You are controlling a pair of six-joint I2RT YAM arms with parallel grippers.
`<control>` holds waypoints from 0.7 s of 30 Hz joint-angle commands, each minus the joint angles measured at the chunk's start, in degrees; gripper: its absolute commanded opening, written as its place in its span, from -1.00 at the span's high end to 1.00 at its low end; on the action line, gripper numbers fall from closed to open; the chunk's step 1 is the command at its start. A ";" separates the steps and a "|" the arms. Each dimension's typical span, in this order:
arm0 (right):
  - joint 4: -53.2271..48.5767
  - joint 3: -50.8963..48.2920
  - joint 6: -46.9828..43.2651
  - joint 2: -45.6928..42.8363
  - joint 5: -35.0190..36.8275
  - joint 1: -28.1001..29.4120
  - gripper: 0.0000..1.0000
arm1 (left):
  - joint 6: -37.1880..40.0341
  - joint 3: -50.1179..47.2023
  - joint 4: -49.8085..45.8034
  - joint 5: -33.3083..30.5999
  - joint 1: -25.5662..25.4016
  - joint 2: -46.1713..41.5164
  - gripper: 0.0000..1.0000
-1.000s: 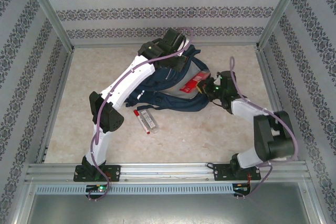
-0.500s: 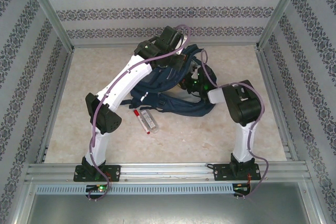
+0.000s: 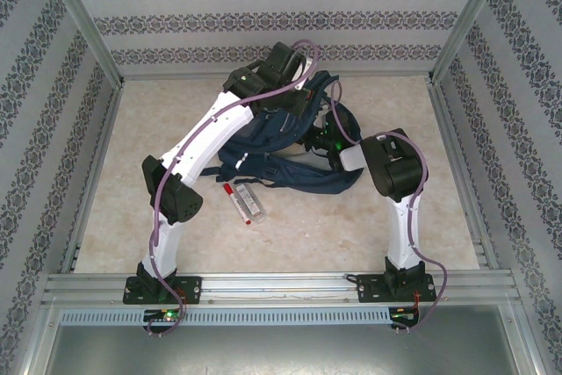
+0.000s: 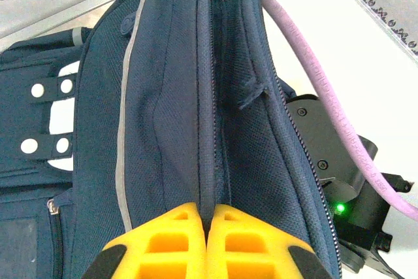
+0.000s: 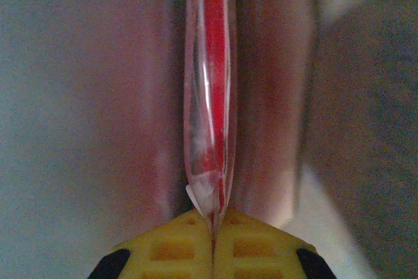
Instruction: Pack books, pencil case, and school supplies into a backpack
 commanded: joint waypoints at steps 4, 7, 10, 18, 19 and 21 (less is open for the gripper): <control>6.89 5.85 0.95 2.04 -5.05 1.13 1.00 | 0.63 0.35 5.94 2.32 0.98 -6.20 1.00; 4.16 6.11 0.87 3.15 -3.44 1.16 0.85 | 0.88 0.05 5.85 2.83 1.01 -6.29 1.00; -2.28 5.82 -0.81 4.20 -0.96 0.30 0.62 | 0.89 -0.30 5.84 2.81 1.10 -6.30 1.00; -18.95 4.12 -5.81 -0.57 4.09 -0.56 0.26 | 1.11 -2.89 6.27 2.66 1.45 -6.80 1.00; -20.39 3.70 -6.11 -1.66 4.81 -0.63 0.25 | 1.00 -3.39 6.44 2.64 1.61 -6.95 1.00; -23.32 2.22 -6.15 -4.35 6.42 -1.13 0.21 | 0.72 -4.72 7.00 2.64 1.88 -7.47 1.00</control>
